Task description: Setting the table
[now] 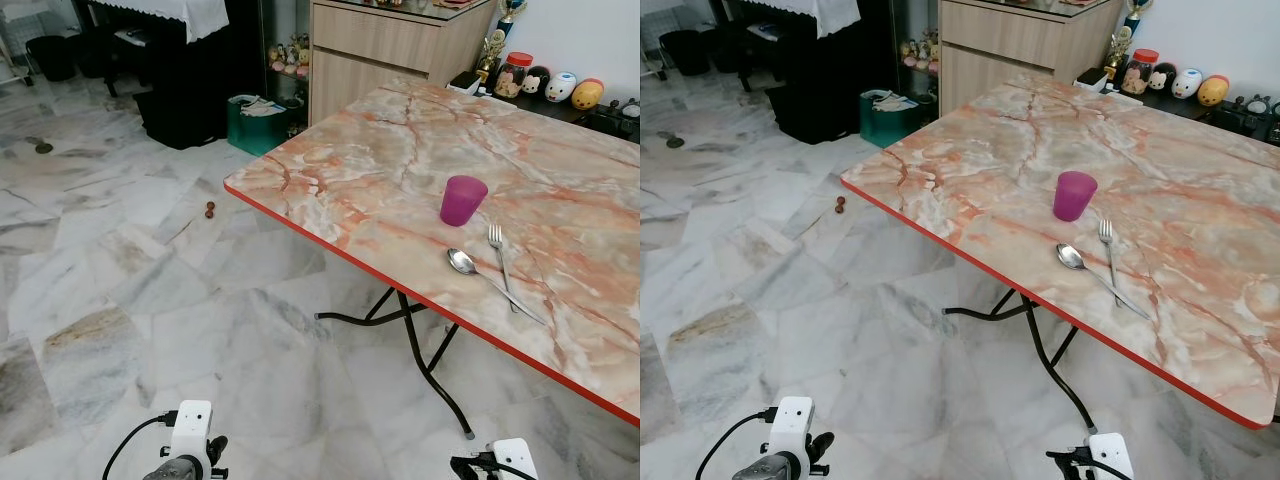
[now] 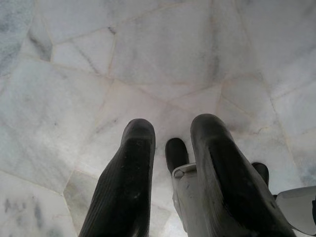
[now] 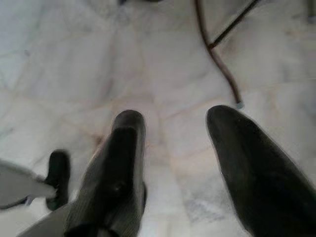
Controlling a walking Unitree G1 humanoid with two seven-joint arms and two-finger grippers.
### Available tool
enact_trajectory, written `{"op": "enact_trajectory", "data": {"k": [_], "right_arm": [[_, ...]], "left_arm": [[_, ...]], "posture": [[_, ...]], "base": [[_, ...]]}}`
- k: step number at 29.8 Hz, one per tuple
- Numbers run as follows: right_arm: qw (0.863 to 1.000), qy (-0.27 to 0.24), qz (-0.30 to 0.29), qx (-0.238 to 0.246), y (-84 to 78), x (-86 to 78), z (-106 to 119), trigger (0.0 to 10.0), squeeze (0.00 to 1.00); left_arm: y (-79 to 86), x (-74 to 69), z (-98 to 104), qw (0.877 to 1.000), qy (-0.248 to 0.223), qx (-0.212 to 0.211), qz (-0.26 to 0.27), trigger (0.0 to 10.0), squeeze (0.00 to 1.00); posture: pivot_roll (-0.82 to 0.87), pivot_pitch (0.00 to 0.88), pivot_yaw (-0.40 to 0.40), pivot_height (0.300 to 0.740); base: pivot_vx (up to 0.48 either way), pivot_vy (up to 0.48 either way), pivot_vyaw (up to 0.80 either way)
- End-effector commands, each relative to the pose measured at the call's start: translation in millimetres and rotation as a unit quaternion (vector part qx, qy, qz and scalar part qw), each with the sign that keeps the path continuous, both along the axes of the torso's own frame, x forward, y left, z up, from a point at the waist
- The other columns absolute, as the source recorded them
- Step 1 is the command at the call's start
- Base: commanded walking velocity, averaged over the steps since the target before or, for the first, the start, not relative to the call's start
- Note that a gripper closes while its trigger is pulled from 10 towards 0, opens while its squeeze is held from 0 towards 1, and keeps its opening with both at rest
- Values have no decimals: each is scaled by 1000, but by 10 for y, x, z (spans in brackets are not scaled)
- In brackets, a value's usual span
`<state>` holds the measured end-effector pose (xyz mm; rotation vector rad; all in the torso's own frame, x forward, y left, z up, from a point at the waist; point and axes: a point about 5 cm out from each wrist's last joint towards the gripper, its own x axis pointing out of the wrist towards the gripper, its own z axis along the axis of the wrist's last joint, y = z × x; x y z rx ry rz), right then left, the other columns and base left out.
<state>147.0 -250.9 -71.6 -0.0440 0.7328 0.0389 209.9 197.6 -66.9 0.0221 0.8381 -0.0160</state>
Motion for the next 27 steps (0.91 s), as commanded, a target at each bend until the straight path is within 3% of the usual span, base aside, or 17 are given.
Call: {"op": "enact_trajectory", "data": {"k": [1, 7, 10, 12, 20, 23, 27], "right_arm": [[998, -23, -37, -37, -81, 7, 39, 10000, 0], [998, -32, -53, -27, -82, 10, 46, 10000, 0], [981, -192, -2, -25, 458, 64, 530, 10000, 0], [975, -223, -6, -23, 568, 54, 707, 10000, 0], [964, -265, -13, -16, 651, 53, 1035, 10000, 0], [967, -252, -20, -22, 697, 15, 1214, 10000, 0], [961, -271, -38, -44, 523, 146, 1317, 10000, 0]], "left_arm": [[28, -53, -31, 1000, 14, 6, 2, 10000, 0], [33, -43, -24, 1000, 13, 7, 3, 10000, 0], [30, -34, -20, 1000, 12, 6, 2, 10000, 0], [29, -27, -16, 1000, 11, 6, 1, 10000, 0], [23, -10, -8, 1000, 10, 7, -1, 10000, 0], [20, -9, -8, 1000, 10, 6, -2, 10000, 0], [11, -2, -5, 1000, 9, 6, -1, 10000, 0]], "posture": [[9, 0, -41, 727], [4, 0, -37, 727], [4, 0, -39, 727], [1, 0, -38, 727], [-8, 0, -36, 727], [-8, 0, -36, 727], [-9, 0, -35, 727]], "base": [[0, 0, 0], [0, 0, 0], [0, 0, 0], [0, 0, 0], [0, 0, 0], [0, 0, 0], [0, 0, 0]]}}
